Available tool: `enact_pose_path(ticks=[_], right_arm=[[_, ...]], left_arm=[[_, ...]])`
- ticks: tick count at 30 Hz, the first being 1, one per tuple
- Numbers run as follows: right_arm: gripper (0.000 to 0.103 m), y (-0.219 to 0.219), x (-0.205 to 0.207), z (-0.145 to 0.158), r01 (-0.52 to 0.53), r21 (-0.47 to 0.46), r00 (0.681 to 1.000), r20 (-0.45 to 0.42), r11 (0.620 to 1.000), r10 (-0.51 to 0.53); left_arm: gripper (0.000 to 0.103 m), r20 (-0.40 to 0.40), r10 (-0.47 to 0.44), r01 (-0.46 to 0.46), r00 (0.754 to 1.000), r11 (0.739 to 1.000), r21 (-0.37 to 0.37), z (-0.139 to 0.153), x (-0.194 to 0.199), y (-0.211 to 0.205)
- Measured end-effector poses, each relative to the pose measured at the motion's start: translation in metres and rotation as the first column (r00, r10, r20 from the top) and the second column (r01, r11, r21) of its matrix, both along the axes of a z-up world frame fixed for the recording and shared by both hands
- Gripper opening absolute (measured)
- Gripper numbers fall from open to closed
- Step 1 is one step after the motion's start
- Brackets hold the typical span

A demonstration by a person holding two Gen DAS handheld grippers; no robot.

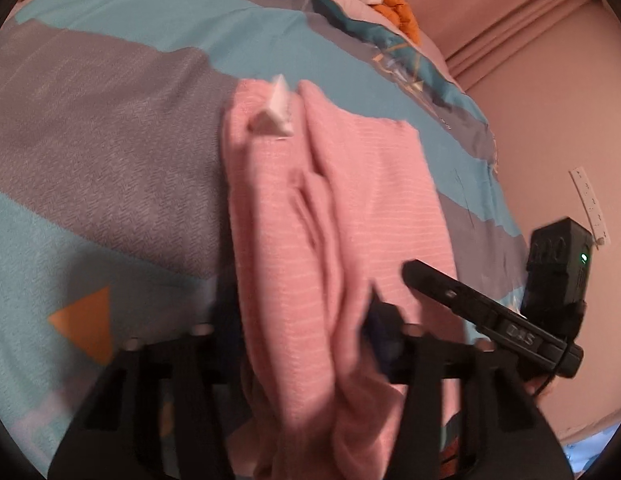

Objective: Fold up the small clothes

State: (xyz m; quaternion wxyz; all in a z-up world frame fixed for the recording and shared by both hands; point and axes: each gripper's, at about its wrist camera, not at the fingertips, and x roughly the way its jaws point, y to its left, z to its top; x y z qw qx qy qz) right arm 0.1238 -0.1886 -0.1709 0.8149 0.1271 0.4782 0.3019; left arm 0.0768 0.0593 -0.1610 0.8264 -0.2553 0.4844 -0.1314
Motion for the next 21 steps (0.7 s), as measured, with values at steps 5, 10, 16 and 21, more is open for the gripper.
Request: enact_pose_path(ticks=[5,10,16,21], right_arm=[[0.027,-0.009,-0.007,0.017,0.002,0.023,0.999,0.047,1.0,-0.003],[0.027,-0.019,-0.013,0.04,0.016,0.008,0.991,0.133,1.0,-0.016],[0.027,-0.04,-0.013,0.064,0.053,-0.001,0.976,0.212,0.999,-0.051],[0.027,-0.058,-0.011,0.067,0.096,-0.011,0.968,0.235,0.995,-0.091]], left_arm=[[0.034,0.042,0.023,-0.026,0.999,0.997,0.067,0.018,-0.005,-0.011],[0.034,0.109,0.007,-0.017,0.994,0.996,0.084,0.044,-0.01,-0.021],[0.034,0.174,-0.021,0.008,0.985,0.997,0.075,0.065,-0.003,-0.043],[0.034,0.185,-0.05,0.037,0.982,0.996,0.076,0.07,0.007,-0.063]])
